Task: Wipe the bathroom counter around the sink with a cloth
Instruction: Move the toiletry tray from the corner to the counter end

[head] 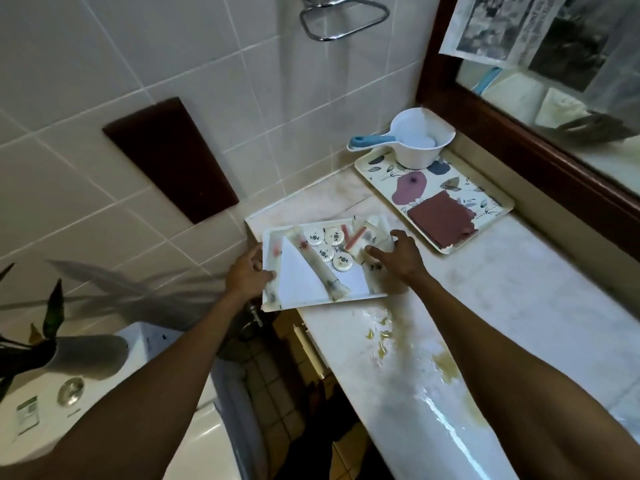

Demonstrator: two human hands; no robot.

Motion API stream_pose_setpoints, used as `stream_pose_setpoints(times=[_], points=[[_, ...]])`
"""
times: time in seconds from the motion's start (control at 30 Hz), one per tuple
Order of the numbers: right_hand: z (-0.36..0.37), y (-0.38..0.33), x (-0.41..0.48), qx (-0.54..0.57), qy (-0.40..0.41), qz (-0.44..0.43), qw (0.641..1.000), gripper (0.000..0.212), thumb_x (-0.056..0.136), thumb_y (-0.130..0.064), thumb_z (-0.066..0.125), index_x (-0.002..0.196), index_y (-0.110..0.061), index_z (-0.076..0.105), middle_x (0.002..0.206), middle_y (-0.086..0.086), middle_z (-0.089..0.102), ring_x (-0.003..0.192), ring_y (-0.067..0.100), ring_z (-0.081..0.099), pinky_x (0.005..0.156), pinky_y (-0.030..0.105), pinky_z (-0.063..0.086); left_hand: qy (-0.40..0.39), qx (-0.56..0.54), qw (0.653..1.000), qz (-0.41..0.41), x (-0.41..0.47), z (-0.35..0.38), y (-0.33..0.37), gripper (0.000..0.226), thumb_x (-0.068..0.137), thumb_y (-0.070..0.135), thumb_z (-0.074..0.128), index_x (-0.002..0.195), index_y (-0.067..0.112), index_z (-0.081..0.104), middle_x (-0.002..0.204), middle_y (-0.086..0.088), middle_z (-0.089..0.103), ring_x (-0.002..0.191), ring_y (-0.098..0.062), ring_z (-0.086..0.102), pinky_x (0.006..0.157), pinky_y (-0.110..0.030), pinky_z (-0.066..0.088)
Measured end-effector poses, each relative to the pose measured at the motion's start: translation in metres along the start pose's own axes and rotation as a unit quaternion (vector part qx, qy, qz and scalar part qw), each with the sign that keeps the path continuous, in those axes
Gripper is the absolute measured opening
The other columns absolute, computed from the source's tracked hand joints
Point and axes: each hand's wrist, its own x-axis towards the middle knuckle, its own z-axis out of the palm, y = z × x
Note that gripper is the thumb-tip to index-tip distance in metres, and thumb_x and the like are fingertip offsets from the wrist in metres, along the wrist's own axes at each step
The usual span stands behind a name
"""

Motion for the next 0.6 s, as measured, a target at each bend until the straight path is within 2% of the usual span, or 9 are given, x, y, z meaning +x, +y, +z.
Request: stream_pose_setpoints(times=[0.07,0.17,0.27,0.3,0.37,0.47,0.53,0.6], points=[[0.008,-0.015,0.011,-0.016,-0.013,0.006,1.0,0.087,0.077,-0.049,0.078,0.144,-0.008,0.041,0.14,0.018,0.051,0.127,0.032,0.051,0.098,0.034,0.042,-0.005,0.02,1.0,-0.003,0.016,-0.008,0.0,0.08,0.082,0.013,0.078,0.152,0.031,0.043,0.123,0.001,0.063,0.115,-0.022,0.061,0.097,-0.04,0.053],[0.016,-0.032,0.026,-0.04,-0.031,-0.011,0.999,0.078,0.079,-0.04,0.08,0.139,-0.004,0.045,0.133,0.016,0.057,0.121,0.031,0.056,0.084,0.028,0.04,-0.006,0.035,0.999,0.0,0.04,-0.017,-0.003,0.08,0.083,0.016,0.078,0.152,0.031,0.042,0.13,-0.004,0.064,0.118,-0.028,0.062,0.099,-0.041,0.051],[0.019,-0.042,0.035,-0.04,-0.04,-0.018,0.998,0.076,0.075,-0.033,0.084,0.136,-0.006,0.046,0.129,0.017,0.059,0.117,0.032,0.057,0.087,0.032,0.043,-0.007,0.043,0.999,0.002,0.057,-0.021,-0.007,0.077,0.086,0.019,0.074,0.153,0.036,0.04,0.128,-0.009,0.066,0.117,-0.032,0.063,0.098,-0.042,0.052],[0.02,-0.043,0.034,-0.044,-0.05,-0.02,0.998,0.081,0.072,-0.034,0.087,0.136,-0.007,0.045,0.129,0.016,0.059,0.116,0.03,0.057,0.087,0.033,0.044,-0.005,0.043,0.999,-0.001,0.06,-0.021,-0.007,0.076,0.087,0.019,0.073,0.153,0.036,0.039,0.13,-0.009,0.066,0.118,-0.033,0.062,0.1,-0.044,0.051],[0.019,-0.043,0.028,-0.051,-0.082,-0.026,0.995,0.107,0.059,-0.037,0.094,0.144,-0.01,0.035,0.138,0.013,0.052,0.12,0.026,0.054,0.093,0.031,0.044,0.001,0.036,0.999,-0.011,0.065,-0.021,-0.005,0.074,0.088,0.017,0.071,0.153,0.036,0.04,0.13,-0.008,0.066,0.118,-0.033,0.062,0.103,-0.046,0.05],[0.017,-0.038,0.018,-0.09,-0.113,-0.049,0.988,0.146,0.044,-0.035,0.1,0.155,-0.015,0.008,0.157,0.011,0.028,0.143,0.027,0.032,0.11,0.032,0.033,0.013,0.03,0.999,-0.024,0.072,-0.018,-0.002,0.073,0.085,0.016,0.071,0.15,0.036,0.043,0.129,-0.006,0.068,0.118,-0.031,0.063,0.104,-0.038,0.047],[0.017,-0.036,0.015,-0.131,-0.107,-0.056,0.984,0.154,0.042,-0.036,0.101,0.157,-0.018,-0.001,0.157,0.017,0.025,0.144,0.031,0.028,0.112,0.04,0.031,0.014,0.023,0.999,-0.028,0.073,-0.015,0.003,0.073,0.085,0.015,0.069,0.15,0.035,0.044,0.133,-0.004,0.066,0.121,-0.03,0.062,0.104,-0.037,0.046],[0.019,-0.037,0.02,-0.15,-0.078,-0.056,0.984,0.154,0.042,-0.035,0.101,0.157,-0.019,0.0,0.152,0.021,0.032,0.139,0.036,0.035,0.108,0.044,0.037,0.012,0.016,0.999,-0.03,0.077,-0.011,0.004,0.075,0.083,0.016,0.068,0.151,0.036,0.042,0.136,-0.004,0.064,0.121,-0.031,0.061,0.106,-0.039,0.046]])
